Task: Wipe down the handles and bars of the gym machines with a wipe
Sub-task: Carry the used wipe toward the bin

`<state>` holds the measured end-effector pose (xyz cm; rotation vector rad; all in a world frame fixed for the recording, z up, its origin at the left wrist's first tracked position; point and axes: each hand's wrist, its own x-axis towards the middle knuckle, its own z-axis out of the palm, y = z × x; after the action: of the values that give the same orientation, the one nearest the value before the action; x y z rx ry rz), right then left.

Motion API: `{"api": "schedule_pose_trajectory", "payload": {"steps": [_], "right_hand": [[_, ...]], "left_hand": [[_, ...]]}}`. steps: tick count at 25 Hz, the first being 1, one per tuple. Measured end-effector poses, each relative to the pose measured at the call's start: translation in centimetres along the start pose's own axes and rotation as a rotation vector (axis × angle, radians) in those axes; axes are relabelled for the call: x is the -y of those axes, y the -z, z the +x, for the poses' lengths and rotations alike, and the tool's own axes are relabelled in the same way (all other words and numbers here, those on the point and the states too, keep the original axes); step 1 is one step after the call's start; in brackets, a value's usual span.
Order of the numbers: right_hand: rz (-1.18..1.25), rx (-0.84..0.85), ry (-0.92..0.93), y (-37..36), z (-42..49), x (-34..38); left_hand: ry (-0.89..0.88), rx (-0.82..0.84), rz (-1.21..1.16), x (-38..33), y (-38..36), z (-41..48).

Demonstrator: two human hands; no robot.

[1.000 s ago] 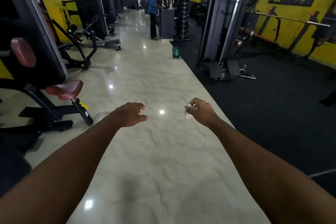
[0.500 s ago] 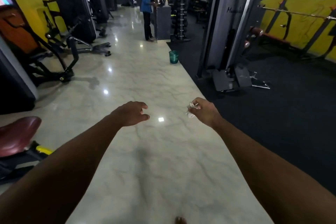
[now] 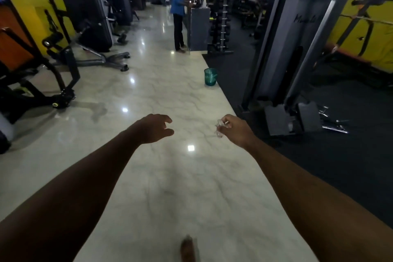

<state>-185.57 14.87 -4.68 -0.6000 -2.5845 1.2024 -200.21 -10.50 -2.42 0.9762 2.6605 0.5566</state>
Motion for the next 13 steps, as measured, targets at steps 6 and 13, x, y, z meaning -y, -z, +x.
{"api": "schedule_pose_trajectory", "payload": {"steps": [6,13], "right_hand": [[-0.021,-0.002,0.003,2.0,25.3,-0.9],[-0.007,-0.04,-0.023,3.6,55.0,-7.7]], "left_hand": [[0.002,0.035,0.005,2.1,5.4,24.3],[-0.032,0.046,0.008,3.2,7.3,54.9]]}}
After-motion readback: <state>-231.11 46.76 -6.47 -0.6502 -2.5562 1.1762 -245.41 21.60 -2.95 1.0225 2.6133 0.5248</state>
